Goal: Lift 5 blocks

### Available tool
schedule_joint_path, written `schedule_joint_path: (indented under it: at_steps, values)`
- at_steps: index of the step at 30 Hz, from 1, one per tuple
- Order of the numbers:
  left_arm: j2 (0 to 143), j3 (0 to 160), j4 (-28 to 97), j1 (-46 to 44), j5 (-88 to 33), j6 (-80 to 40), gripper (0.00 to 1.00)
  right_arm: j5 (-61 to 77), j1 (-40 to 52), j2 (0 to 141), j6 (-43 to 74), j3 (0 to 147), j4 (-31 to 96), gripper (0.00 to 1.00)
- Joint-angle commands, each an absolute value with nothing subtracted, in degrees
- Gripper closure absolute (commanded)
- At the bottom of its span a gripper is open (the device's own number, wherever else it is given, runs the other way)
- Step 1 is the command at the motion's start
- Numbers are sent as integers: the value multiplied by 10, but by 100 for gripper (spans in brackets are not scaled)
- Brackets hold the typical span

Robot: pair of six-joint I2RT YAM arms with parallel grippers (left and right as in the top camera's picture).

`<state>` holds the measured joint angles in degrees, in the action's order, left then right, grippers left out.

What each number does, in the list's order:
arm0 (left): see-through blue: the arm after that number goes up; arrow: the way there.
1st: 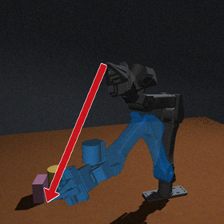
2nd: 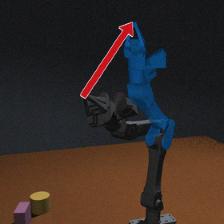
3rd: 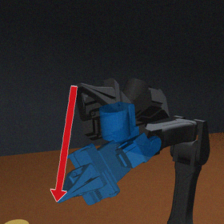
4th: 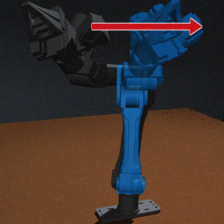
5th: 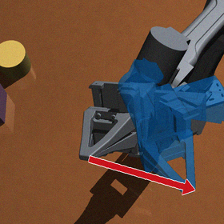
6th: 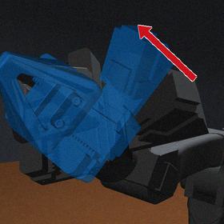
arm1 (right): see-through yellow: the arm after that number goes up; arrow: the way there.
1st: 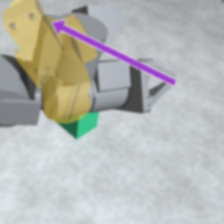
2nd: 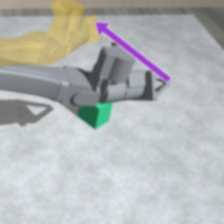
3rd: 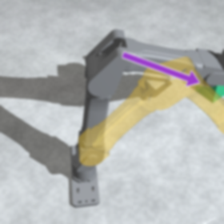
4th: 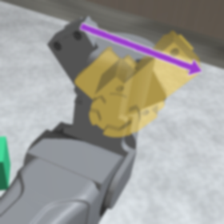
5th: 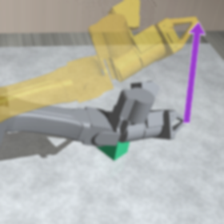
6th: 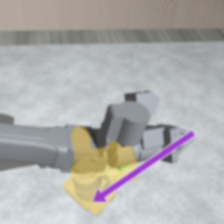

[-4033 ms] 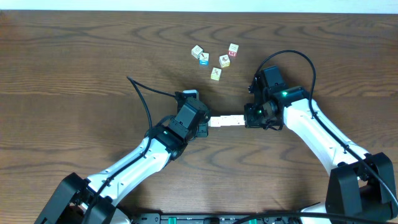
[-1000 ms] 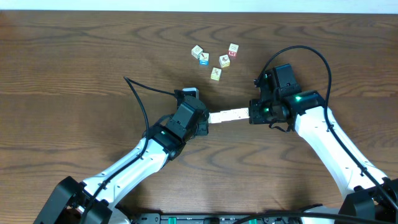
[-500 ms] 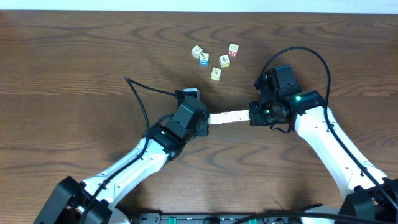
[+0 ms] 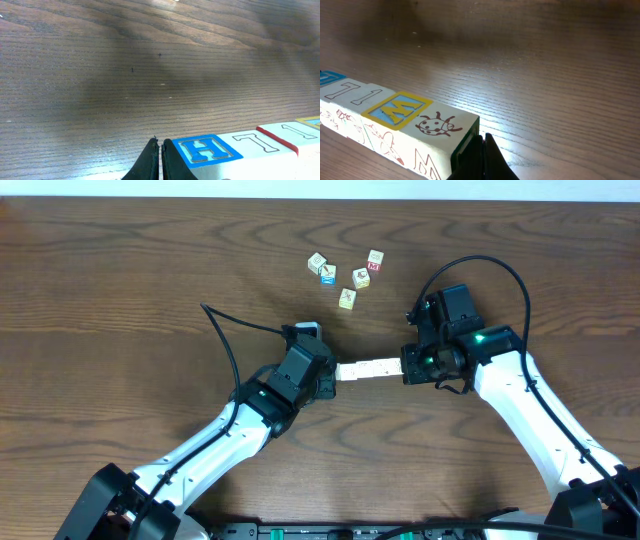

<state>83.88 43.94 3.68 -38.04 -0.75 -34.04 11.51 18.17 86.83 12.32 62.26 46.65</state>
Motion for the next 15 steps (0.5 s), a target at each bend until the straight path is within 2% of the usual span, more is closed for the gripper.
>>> schedule_joint_path:
  at_steps: [1, 15]
  values:
    - [822, 494, -9, -429, -159, -345, 93, 375, 238, 861, 106, 632, 457, 99]
    - [804, 495, -5, -429, -159, -337, 93, 375, 248, 861, 107, 647, 459, 99]
